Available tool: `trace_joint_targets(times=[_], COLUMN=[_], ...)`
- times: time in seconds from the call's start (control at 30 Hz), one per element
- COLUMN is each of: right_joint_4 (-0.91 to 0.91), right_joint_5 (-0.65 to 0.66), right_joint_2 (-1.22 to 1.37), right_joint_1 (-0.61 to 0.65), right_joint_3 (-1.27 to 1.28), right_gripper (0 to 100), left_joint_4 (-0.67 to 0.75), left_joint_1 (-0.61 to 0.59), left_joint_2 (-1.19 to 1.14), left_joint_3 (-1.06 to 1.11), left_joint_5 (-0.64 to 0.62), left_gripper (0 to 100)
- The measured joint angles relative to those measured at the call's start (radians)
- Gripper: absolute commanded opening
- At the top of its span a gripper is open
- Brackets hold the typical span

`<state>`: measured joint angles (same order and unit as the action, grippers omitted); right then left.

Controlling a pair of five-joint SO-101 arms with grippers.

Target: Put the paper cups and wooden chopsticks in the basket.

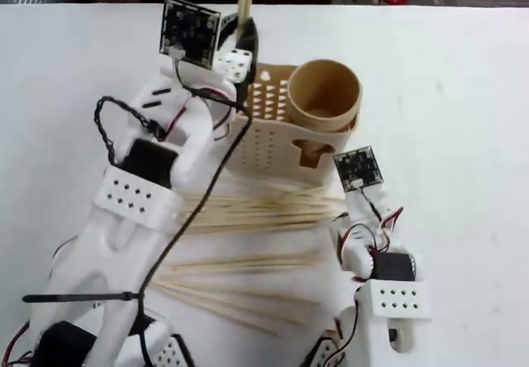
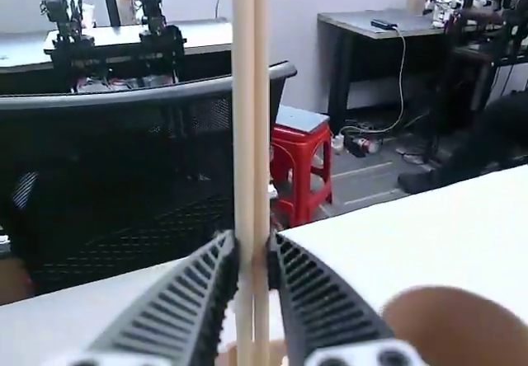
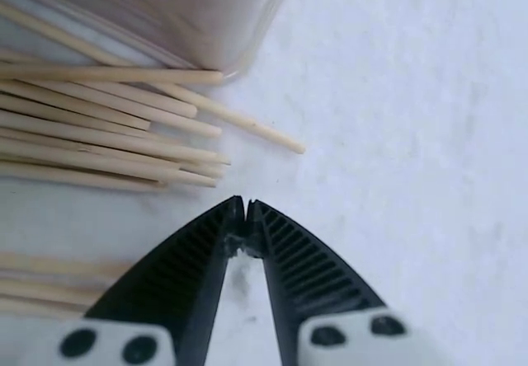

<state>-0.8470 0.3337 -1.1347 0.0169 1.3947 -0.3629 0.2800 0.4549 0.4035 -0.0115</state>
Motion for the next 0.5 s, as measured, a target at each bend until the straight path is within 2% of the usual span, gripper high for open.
trace_joint_targets(times=[0.1, 0.33, 0.5], right_joint_4=[0.0, 0.0, 0.0], right_joint_5=[0.0, 0.0, 0.0], right_joint_2=[0.0, 0.0, 0.0], right_joint_1=[0.0, 0.0, 0.0], right_joint_3=[0.0, 0.0, 0.0], right_gripper=[1.8, 1.8, 1.8], left_joint_4=[0.0, 0.0, 0.072], left_joint_1=[0.0, 0.0, -0.031], left_joint_2=[0.0, 0.0, 0.0], left_joint_3=[0.006, 0.094, 0.184], left_joint_5=[0.0, 0.0, -0.002], left_gripper=[6, 6, 6])
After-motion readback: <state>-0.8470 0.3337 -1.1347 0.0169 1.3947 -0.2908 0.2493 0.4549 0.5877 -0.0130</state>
